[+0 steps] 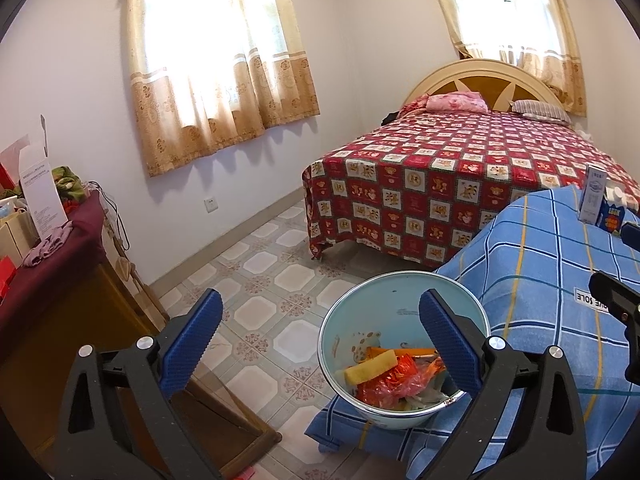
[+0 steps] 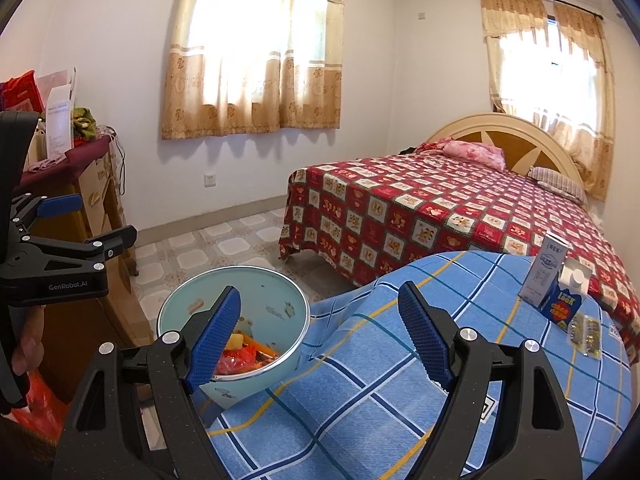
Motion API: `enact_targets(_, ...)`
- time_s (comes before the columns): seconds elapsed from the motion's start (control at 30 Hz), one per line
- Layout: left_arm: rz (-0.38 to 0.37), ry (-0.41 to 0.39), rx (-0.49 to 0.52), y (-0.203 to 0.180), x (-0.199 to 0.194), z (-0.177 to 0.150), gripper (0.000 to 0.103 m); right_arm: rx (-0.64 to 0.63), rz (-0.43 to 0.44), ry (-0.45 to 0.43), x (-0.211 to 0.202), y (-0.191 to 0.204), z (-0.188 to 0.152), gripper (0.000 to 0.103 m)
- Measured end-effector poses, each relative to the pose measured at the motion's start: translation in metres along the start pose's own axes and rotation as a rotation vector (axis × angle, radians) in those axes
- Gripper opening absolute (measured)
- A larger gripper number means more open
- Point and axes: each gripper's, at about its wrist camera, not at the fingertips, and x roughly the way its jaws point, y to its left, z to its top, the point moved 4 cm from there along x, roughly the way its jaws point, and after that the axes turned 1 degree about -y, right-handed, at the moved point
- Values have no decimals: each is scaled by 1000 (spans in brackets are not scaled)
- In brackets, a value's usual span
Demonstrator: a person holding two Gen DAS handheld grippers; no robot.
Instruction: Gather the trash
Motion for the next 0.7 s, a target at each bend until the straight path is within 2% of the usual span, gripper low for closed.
enact_targets(0.7,1,4,2,1,1,0,97,1,2,0,-1,2,1,80)
